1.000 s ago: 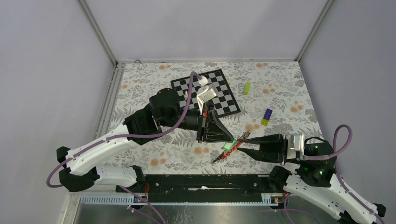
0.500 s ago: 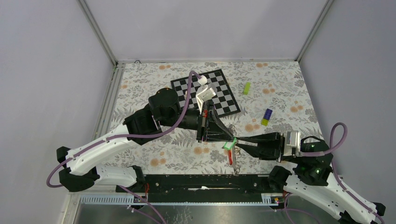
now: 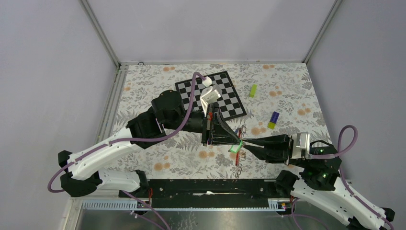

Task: Remove the keys from the keyring
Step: Remove the key from the keyring.

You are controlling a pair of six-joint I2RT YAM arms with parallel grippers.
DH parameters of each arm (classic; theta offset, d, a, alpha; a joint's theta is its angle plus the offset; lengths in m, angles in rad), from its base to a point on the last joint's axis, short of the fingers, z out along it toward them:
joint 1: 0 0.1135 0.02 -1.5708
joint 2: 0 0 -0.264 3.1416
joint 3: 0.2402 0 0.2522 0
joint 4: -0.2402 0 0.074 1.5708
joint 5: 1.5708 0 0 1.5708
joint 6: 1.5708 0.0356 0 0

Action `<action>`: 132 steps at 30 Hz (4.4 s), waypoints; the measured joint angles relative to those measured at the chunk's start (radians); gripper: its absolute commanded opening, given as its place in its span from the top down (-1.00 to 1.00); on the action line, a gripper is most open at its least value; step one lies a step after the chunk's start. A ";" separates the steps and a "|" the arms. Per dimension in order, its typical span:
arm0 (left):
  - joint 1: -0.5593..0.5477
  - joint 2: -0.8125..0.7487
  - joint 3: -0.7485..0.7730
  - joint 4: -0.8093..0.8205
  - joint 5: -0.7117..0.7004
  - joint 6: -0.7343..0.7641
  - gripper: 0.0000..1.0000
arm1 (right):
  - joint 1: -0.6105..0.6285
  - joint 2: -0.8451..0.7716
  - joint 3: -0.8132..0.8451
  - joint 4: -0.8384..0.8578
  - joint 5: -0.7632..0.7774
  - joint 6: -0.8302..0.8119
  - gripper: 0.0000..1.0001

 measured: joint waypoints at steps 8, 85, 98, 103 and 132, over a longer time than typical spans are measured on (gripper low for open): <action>0.000 0.000 0.000 0.004 0.000 0.000 1.00 | 0.000 0.000 -0.005 0.024 -0.001 0.014 0.59; -0.008 -0.013 -0.011 0.002 0.004 -0.025 1.00 | 0.000 0.068 0.301 -0.402 -0.261 -0.613 1.00; -0.008 -0.005 -0.011 -0.018 0.003 -0.025 1.00 | 0.000 0.118 0.404 -0.653 -0.282 -0.948 1.00; -0.008 -0.004 -0.011 -0.019 0.003 -0.025 1.00 | 0.000 0.119 0.405 -0.667 -0.291 -1.004 1.00; -0.006 0.019 -0.011 -0.019 0.004 -0.025 1.00 | 0.000 0.164 0.430 -0.667 -0.285 -1.062 1.00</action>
